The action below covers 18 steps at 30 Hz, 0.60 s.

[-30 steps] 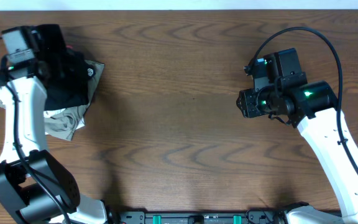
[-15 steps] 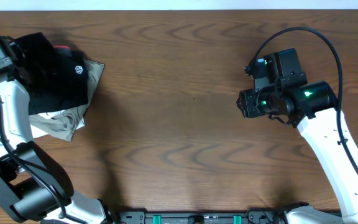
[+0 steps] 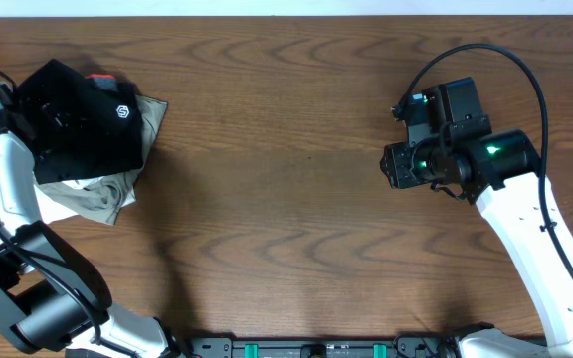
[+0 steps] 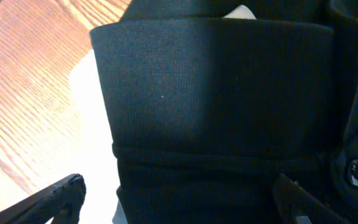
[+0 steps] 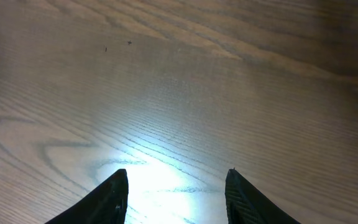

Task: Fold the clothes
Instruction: 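Place the bundle on top of the clothes stack with the left gripper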

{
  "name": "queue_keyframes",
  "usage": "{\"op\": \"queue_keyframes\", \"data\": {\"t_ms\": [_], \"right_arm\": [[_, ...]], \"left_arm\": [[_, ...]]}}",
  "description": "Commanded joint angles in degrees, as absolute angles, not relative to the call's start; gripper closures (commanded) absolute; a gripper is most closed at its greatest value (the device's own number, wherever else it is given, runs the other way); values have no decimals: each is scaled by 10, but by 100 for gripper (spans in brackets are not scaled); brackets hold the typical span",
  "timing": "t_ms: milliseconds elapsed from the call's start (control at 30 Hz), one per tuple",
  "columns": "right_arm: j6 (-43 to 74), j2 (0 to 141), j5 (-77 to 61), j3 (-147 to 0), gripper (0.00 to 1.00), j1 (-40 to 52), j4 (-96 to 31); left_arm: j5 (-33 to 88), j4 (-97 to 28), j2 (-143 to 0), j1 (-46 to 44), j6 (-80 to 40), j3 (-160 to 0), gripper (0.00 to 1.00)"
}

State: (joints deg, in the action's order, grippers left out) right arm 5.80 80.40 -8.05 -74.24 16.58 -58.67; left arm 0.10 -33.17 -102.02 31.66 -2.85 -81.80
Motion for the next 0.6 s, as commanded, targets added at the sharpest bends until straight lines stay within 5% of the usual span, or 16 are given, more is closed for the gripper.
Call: {"op": "queue_keyframes", "data": {"t_ms": [0,400,567], "right_arm": [[51,801,-67,-742,51,159,-588],[51,825,-56,-741,50,159,-591],[51,836,-55,-741,51,159,-590]], "left_arm": [[58,-330,-1014,327,-58,-835,2],[299,-262,-902,328,-57,-835,0],[401,-281,-918,328,-64,-811,7]]}}
